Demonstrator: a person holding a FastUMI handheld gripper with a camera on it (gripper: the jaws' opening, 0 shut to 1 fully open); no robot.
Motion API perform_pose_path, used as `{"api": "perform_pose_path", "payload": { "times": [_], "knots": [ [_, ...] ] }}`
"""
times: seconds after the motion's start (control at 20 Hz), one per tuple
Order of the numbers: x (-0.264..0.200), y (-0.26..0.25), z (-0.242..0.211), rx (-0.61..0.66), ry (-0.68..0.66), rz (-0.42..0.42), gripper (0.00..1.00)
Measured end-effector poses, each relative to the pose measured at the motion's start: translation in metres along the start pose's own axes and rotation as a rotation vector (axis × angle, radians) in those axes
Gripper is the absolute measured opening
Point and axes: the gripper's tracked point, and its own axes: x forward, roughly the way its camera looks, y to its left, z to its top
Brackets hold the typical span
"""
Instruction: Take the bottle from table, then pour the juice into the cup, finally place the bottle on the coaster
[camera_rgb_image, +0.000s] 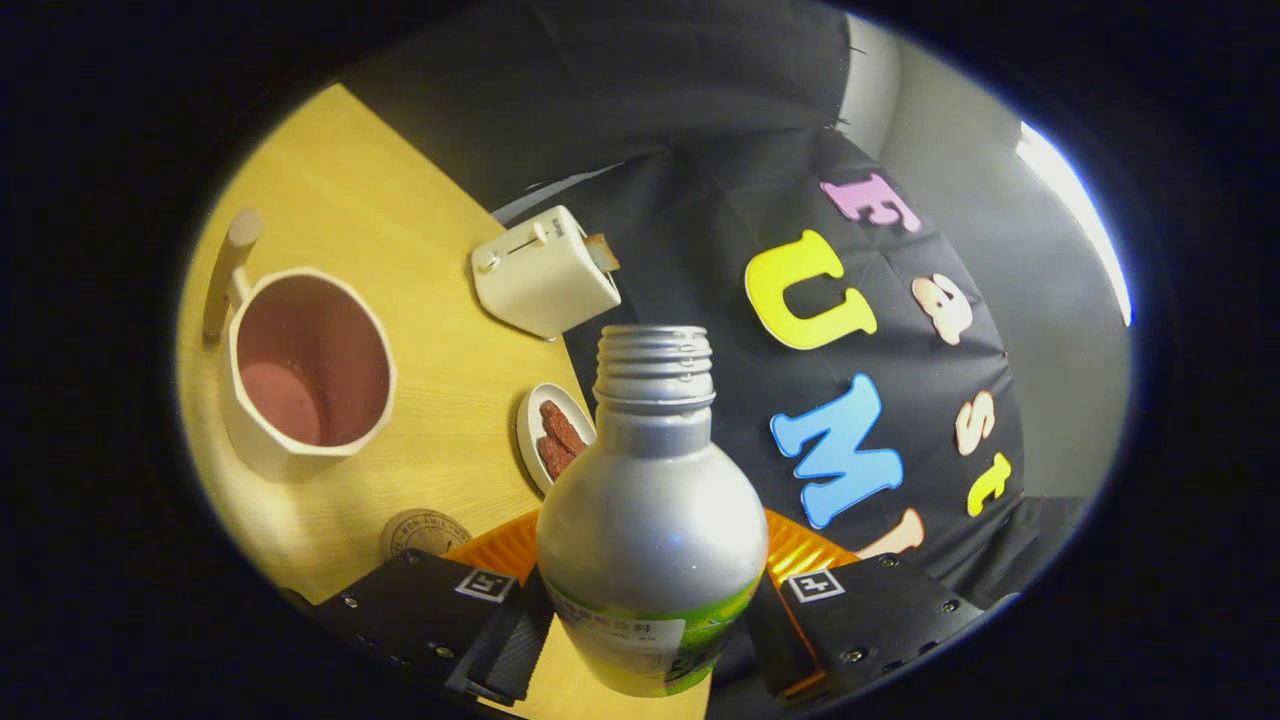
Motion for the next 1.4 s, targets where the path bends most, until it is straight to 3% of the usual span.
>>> {"api": "perform_pose_path", "payload": {
  "times": [0.2,0.5,0.75,1.0,1.4],
  "knots": [
    [0.004,-0.014,0.0,0.201,-0.002,0.003,0.83],
    [0.01,-0.011,0.001,0.618,-0.021,0.102,0.83],
    [0.02,-0.007,-0.004,0.872,-0.027,0.144,0.83],
    [0.029,-0.014,0.001,1.027,-0.071,0.137,0.83],
    [0.041,-0.01,0.009,1.042,-0.064,0.106,0.83]
  ]
}}
